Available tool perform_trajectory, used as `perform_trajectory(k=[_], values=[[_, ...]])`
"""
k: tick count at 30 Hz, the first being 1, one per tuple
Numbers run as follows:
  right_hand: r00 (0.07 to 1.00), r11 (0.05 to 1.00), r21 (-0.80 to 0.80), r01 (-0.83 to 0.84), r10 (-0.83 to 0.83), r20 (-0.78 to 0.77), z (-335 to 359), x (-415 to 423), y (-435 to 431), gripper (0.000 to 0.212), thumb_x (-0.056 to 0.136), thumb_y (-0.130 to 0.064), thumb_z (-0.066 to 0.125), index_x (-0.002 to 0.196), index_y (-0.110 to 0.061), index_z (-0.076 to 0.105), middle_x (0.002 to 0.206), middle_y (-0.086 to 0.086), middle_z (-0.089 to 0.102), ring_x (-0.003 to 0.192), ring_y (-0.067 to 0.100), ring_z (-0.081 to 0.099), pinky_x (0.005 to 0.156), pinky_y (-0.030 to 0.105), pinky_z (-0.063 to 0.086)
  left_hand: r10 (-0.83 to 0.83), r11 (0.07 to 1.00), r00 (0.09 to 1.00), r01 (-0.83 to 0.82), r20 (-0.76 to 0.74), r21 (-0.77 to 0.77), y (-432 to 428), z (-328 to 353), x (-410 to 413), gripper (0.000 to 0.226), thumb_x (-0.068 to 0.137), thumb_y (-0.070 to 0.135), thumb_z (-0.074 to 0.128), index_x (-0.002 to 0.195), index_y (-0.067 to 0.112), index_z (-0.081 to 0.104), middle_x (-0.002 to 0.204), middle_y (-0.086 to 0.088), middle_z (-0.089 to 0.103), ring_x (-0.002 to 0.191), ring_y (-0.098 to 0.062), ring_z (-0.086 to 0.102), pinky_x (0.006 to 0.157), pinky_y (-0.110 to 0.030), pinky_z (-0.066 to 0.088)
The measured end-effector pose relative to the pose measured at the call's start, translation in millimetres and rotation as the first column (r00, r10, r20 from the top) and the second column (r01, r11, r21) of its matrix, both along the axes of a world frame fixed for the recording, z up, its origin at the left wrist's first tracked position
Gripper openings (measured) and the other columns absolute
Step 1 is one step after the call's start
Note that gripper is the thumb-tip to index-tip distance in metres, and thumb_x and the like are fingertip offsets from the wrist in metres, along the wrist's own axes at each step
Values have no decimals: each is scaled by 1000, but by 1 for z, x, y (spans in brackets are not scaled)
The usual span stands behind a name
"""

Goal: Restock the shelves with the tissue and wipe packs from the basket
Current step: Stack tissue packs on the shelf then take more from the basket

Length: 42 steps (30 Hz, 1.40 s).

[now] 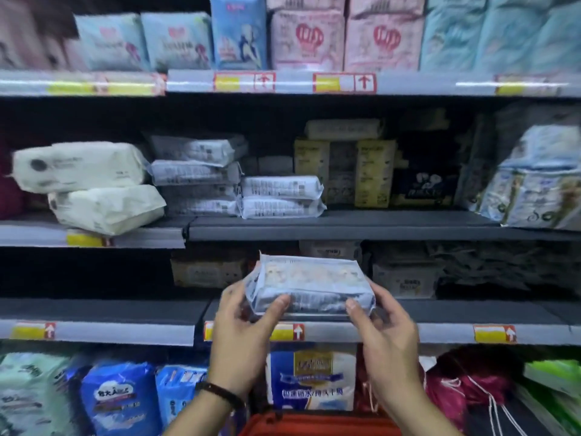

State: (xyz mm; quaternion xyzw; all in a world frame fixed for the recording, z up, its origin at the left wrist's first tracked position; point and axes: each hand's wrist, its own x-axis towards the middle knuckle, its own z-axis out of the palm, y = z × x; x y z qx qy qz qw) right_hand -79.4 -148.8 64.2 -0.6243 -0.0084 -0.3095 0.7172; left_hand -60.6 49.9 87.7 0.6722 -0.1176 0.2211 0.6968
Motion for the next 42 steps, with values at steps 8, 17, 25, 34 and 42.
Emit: perform_trajectory(k=[8, 17, 25, 34, 42], values=[[975, 971, -177, 163, -132, 176, 154, 81, 11, 26, 92, -16, 81, 114, -28, 71, 101, -10, 79, 94, 6, 76, 79, 24, 61, 190, 972, 950, -217, 246, 91, 14, 124, 81, 49, 83, 31, 86, 125, 29, 61, 116, 13, 71, 102, -4, 70, 83, -23, 59], [943, 836, -471, 281, -331, -25, 207, 191, 21, 31, 98, -34, 73, 122, -14, 69, 100, -1, 70, 100, 24, 67, 86, 39, 58, 342, 825, 905, -418, 251, 381, 9, 166, 169, 29, 99, 21, 65, 111, 45, 54, 74, 1, 70, 58, -13, 71, 68, -42, 64], [911, 770, -607, 196, -372, -178, 202, 209, 4, 44, 96, -45, 71, 134, -22, 69, 112, 7, 73, 78, 17, 67, 66, 28, 50, 431, 518, 837, -535, 336, 668, 16, 177, 164, 36, 98, 31, 64, 132, 41, 67, 96, -8, 75, 84, -33, 70, 70, -44, 63], [969, 713, -696, 88, -222, -105, 175, 106, -12, 7, 100, -32, 68, 103, -28, 73, 78, -10, 71, 78, 4, 67, 57, 8, 46, 231, 365, 900, -433, 370, 824, 10, 147, 97, 34, 98, 37, 59, 125, 28, 41, 111, -4, 55, 80, -32, 59, 62, -41, 52], [925, 540, -803, -253, -108, -365, -7, 3, -54, 20, 96, -27, 73, 78, -20, 74, 67, -7, 72, 64, 5, 64, 65, 23, 47, 15, 165, 987, 157, -161, 974, -8, -27, 18, 18, 90, 50, 63, 97, 34, 68, 93, 6, 76, 96, -23, 70, 79, -34, 54]])
